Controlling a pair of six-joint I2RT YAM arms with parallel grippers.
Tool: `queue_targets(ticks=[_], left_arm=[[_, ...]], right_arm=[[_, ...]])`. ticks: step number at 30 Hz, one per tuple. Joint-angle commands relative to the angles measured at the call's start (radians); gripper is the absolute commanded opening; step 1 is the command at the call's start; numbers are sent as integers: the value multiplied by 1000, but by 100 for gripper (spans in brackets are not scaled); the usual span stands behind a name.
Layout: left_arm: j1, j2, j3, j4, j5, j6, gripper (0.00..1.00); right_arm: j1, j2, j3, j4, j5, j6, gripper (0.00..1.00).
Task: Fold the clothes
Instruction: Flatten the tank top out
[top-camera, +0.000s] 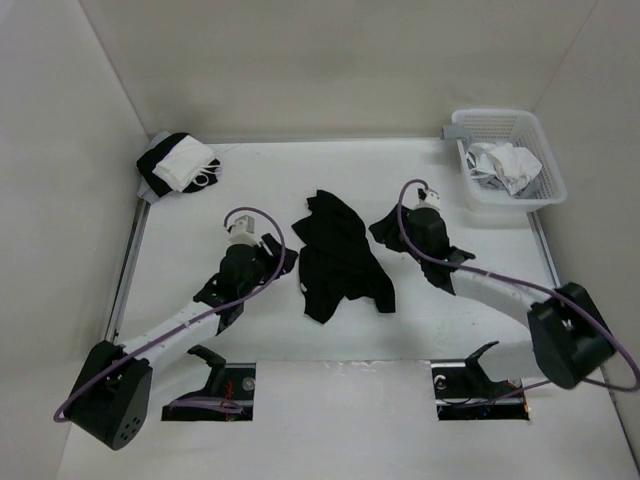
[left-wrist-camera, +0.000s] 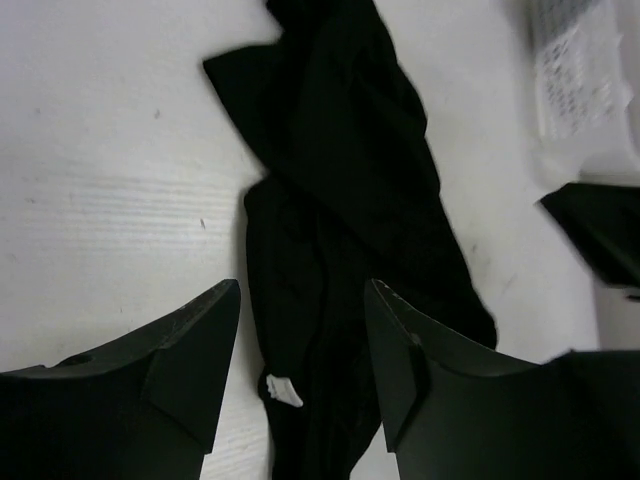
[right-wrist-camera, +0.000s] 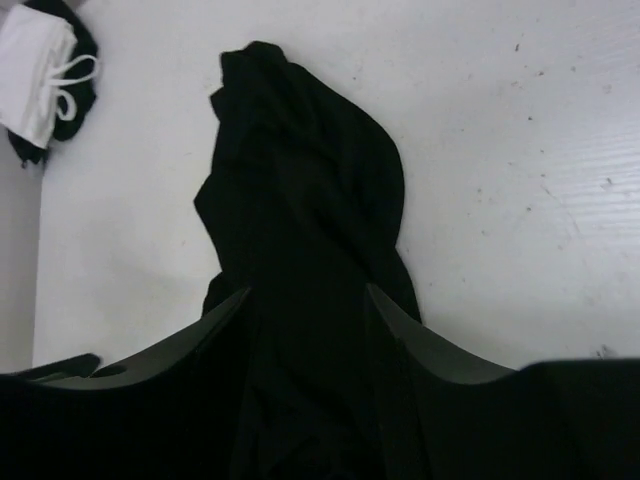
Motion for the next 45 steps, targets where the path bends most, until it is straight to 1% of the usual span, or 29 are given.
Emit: queue_targets(ticks=[1, 2, 3, 4, 5, 6, 7, 8, 9, 10, 13, 16, 19, 22, 23, 25, 26, 27, 29, 30, 32, 33, 35, 36, 38, 40, 41, 43, 45], left_arm=[[-124, 22, 74, -116, -83, 116, 50], [-156, 27, 80, -142, -106, 134, 48], [-222, 35, 91, -202, -161, 165, 47], [-263, 47, 95, -228, -198, 173, 47], [-293, 59, 97, -247, -220, 179, 47], [-317, 77, 102, -268, -240, 177, 47], [-346, 111, 105, -294, -250, 168, 49], [-351, 122, 106, -299, -252, 165, 50], [-363, 156, 108, -313, -251, 147, 50], [-368, 174, 108, -318, -241, 131, 51], [-385, 193, 100, -316, -174, 88, 51], [-402, 177, 86, -308, -97, 44, 51], [-406, 212, 82, -267, -57, 32, 50], [-409, 262, 89, -200, -14, 15, 43], [-408, 275, 92, -175, -11, 9, 39], [-390, 300, 108, -126, -1, -1, 25], [-374, 308, 120, -111, -7, 4, 17], [-341, 314, 140, -95, -17, 12, 10], [-263, 312, 175, -72, -34, 18, 5], [-208, 306, 204, -60, -37, 18, 3], [-115, 300, 279, -46, -43, 12, 1], [-65, 289, 339, -48, -39, 12, 0], [-14, 263, 436, -60, -34, 9, 0], [1, 250, 471, -69, -31, 16, 0], [49, 178, 586, -126, -30, 21, 0], [77, 129, 620, -144, -34, 12, 0], [116, 54, 660, -158, -37, -7, 0], [167, -25, 726, -185, -39, -17, 0], [227, -62, 831, -234, -33, -22, 0]], right_arm=[[62, -187, -121, -61, 193, 37, 34], [78, -210, -145, -98, 212, 47, 28], [107, -246, -171, -160, 234, 60, 21], [142, -285, -189, -231, 259, 74, 20], [170, -306, -197, -271, 273, 84, 22], [200, -330, -205, -325, 291, 97, 26], [232, -364, -214, -398, 308, 134, 38], [237, -369, -215, -409, 310, 142, 40], [256, -396, -229, -449, 316, 172, 50], [265, -416, -244, -468, 318, 192, 51], [283, -464, -277, -517, 307, 245, 52], [341, -491, -294, -598, 321, 317, 52], [352, -473, -311, -589, 324, 343, 51], [352, -421, -311, -528, 295, 337, 44], [352, -409, -311, -509, 287, 335, 43], [346, -378, -318, -451, 249, 318, 41], [339, -363, -329, -404, 218, 308, 36], [325, -361, -337, -350, 187, 297, 27], [309, -381, -341, -270, 157, 274, 9], [303, -416, -332, -247, 160, 259, 1], [302, -491, -294, -241, 179, 216, 0], [300, -557, -238, -251, 199, 158, 0], [282, -620, -139, -287, 206, 84, 0], [264, -657, -57, -313, 203, 40, 0], [250, -691, 60, -342, 189, -16, 0], [250, -711, 161, -360, 180, -62, 0], [250, -723, 223, -374, 183, -91, 0], [282, -749, 350, -393, 198, -151, 0], [338, -772, 467, -399, 210, -192, 0]])
